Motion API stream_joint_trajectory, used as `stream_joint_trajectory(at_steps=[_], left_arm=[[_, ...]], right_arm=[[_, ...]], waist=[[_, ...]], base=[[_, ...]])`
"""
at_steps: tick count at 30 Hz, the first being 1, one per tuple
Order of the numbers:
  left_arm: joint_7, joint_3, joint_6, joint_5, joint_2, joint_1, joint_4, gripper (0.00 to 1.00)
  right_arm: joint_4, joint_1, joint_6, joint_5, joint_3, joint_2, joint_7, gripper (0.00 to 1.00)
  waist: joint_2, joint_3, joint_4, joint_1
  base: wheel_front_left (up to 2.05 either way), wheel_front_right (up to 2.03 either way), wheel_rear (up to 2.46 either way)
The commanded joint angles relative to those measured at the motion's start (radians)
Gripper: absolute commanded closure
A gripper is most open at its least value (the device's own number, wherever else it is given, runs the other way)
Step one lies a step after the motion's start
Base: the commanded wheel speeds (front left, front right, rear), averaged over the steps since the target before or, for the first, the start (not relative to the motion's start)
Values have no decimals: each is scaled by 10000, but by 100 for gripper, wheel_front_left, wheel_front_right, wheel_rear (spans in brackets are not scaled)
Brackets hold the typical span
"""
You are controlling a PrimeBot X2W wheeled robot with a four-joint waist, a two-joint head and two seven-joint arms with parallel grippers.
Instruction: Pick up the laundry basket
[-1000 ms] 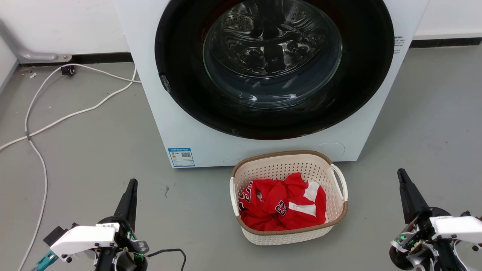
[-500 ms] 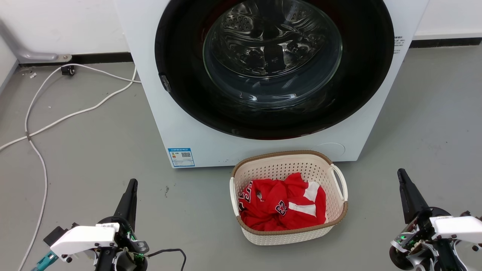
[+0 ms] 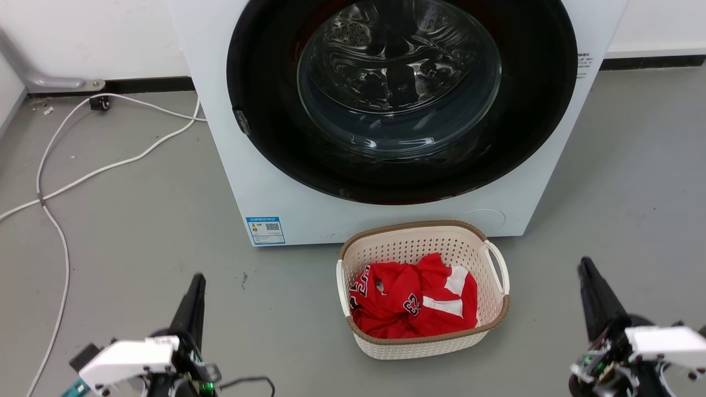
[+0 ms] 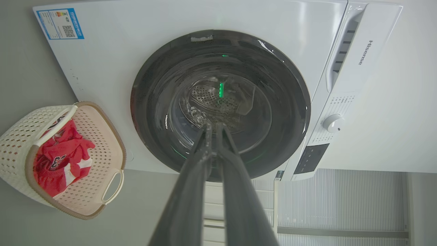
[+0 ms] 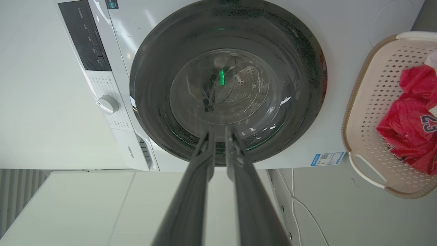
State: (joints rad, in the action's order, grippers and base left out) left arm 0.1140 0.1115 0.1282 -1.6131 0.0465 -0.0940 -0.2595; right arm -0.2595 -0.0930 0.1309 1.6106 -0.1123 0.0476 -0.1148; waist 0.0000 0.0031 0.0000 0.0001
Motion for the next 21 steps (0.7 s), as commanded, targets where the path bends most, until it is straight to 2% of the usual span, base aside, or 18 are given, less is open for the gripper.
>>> stream_joint_trajectory(at_steps=[1, 6, 12, 21], left_arm=[[-12, -13, -4, 0, -13, 77, -77, 0], [-242, -84, -2, 236, -20, 178, 43, 0], [-538, -49, -39, 1255, -14, 182, 324, 0], [-951, -317, -550, 3203, -4, 253, 930, 0]], right_arm=[[-71, 80, 0, 0, 4, -6, 2, 0], [-43, 179, 0, -290, 68, -7, 231, 0], [250, 222, 0, -1419, 72, -3, 529, 0], [873, 354, 0, -3667, 254, 2, 944, 0]], waist=[[0, 0, 0, 1], [0, 9, 2, 0], [0, 30, 6, 0], [0, 59, 12, 0]], base=[[0, 0, 0], [0, 0, 0], [0, 0, 0], [0, 0, 0]])
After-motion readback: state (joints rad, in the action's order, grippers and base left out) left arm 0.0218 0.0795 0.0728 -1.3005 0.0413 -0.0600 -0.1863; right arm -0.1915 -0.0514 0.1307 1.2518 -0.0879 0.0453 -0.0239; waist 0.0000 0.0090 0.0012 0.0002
